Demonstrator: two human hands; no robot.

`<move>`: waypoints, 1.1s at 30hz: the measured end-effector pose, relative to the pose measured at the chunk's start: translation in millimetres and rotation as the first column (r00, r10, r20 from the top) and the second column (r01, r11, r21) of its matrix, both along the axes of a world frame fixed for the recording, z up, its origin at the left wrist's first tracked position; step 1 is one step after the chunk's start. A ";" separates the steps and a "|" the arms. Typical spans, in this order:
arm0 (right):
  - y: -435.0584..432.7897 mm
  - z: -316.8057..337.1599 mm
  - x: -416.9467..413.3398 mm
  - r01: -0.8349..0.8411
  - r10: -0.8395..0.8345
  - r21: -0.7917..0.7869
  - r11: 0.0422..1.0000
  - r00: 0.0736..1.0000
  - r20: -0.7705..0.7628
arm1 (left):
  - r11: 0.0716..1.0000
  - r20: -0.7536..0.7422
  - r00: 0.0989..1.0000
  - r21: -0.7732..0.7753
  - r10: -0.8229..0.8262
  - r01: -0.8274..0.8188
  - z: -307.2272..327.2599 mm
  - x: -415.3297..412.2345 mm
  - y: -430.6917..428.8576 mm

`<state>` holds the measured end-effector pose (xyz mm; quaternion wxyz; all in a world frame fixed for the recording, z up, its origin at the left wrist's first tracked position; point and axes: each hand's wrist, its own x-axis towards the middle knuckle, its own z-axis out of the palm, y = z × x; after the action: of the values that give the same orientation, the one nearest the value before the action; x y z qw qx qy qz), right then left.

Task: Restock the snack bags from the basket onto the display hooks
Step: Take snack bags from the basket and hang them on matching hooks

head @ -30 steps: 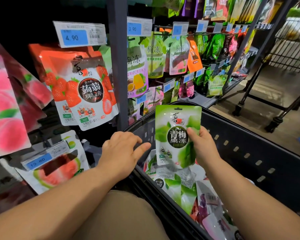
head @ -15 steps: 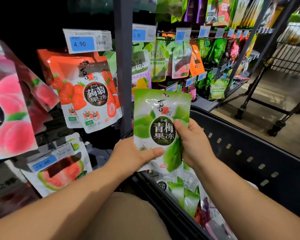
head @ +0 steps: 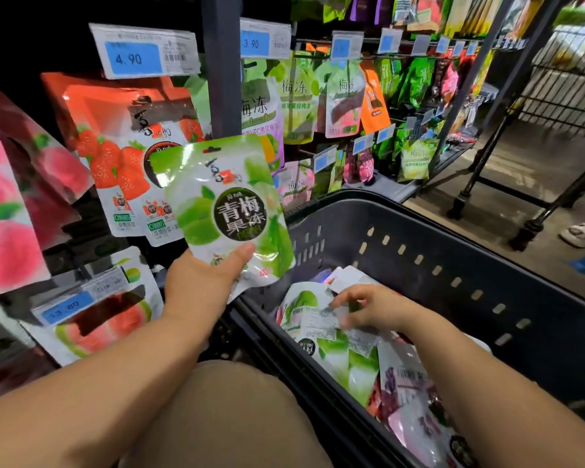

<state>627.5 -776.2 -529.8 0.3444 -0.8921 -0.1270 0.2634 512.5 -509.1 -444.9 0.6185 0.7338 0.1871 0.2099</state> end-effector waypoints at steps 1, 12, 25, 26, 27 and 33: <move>-2.4 -0.6 -1.3 -0.079 0.077 -0.029 0.996 0.995 -0.059 | 1.000 -0.006 1.000 0.007 0.009 -0.008 -0.8 0.2 1.5; 3.3 4.0 -12.7 -0.417 0.399 -0.321 0.850 0.909 -0.125 | 0.997 -0.031 0.999 0.070 0.032 -0.029 -2.9 1.8 0.3; 5.8 -2.1 -18.8 -0.353 0.356 -0.255 0.900 0.934 -0.034 | 0.992 -0.075 0.997 0.123 0.024 -0.015 1.6 -0.8 -1.4; 6.9 -0.3 -18.7 -0.384 0.387 -0.293 0.876 0.921 -0.049 | 0.992 -0.074 0.997 0.123 0.023 -0.014 0.9 -0.5 -0.9; 8.5 1.4 -18.9 -0.410 0.416 -0.336 0.848 0.907 -0.057 | 0.992 -0.071 0.997 0.128 0.023 -0.013 0.3 -0.3 -0.7; 15.9 -4.8 -20.5 -0.410 0.464 -0.435 0.802 0.886 0.020 | 0.990 -0.076 0.997 0.140 0.015 -0.004 -0.9 -0.2 -1.0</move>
<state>607.0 -760.3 -534.6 0.0660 -0.9061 -0.2912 0.2999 512.3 -510.2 -445.8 0.5568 0.7820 0.1990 0.1973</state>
